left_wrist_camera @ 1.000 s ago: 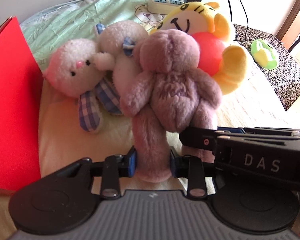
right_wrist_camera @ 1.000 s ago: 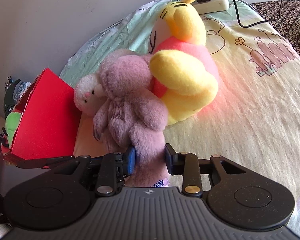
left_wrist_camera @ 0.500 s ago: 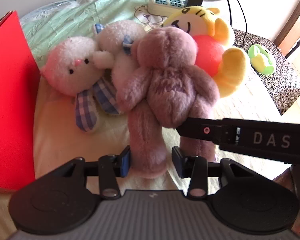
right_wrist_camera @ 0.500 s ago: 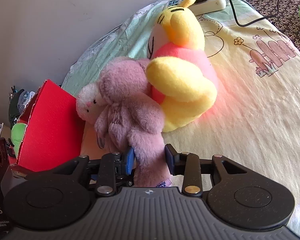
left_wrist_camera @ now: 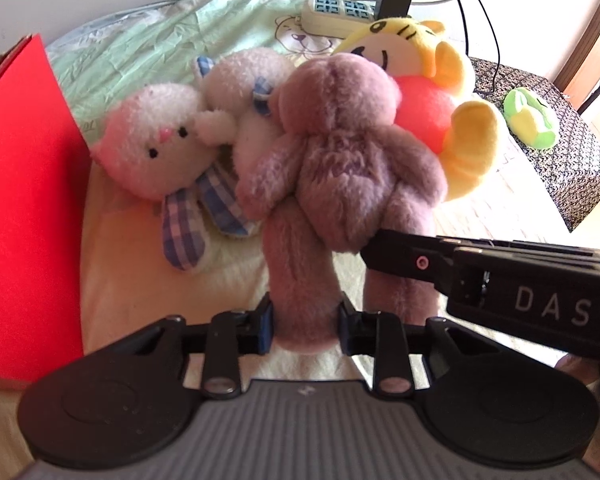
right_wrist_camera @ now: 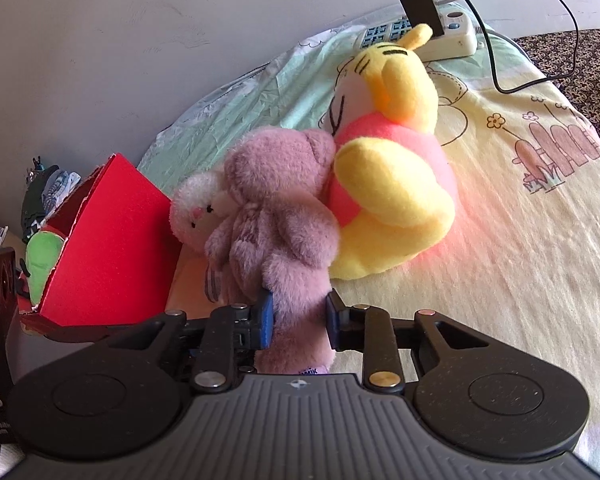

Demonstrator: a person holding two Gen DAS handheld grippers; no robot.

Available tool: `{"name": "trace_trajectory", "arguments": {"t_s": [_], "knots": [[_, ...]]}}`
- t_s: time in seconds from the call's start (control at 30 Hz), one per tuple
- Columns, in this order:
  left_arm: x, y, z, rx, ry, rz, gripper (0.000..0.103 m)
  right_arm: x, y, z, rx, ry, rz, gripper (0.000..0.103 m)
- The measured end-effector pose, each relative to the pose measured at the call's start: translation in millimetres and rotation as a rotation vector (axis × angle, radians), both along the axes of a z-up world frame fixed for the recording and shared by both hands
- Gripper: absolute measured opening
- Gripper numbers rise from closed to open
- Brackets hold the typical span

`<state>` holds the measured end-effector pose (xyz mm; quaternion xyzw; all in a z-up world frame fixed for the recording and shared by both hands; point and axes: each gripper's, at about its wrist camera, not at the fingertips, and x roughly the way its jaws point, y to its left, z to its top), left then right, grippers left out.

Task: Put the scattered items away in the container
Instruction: 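Lift the mauve teddy bear off the bed with both grippers, then carry the held teddy bear with both grippers toward the red box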

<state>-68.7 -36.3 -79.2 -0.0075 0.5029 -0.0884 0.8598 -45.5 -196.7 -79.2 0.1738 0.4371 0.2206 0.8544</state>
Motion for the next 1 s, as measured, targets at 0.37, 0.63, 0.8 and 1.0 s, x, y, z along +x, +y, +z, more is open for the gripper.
{"name": "trace_trajectory", "arguments": {"t_s": [0.37, 0.63, 0.8, 1.0], "knots": [[-8, 2, 21, -0.003, -0.047, -0.002, 0.031, -6, -5, 14, 0.063, -0.042, -0.004, 0.027], [-14, 3, 16, -0.012, -0.005, -0.039, 0.031, -15, -5, 6, 0.02, 0.004, 0.017, 0.027], [-16, 2, 0, -0.039, 0.061, -0.056, 0.034, -15, -8, -3, 0.035, 0.059, 0.002, 0.033], [-10, 4, 4, -0.038, 0.029, -0.034, 0.056, -4, -13, -3, 0.077, 0.077, -0.046, 0.05]]}}
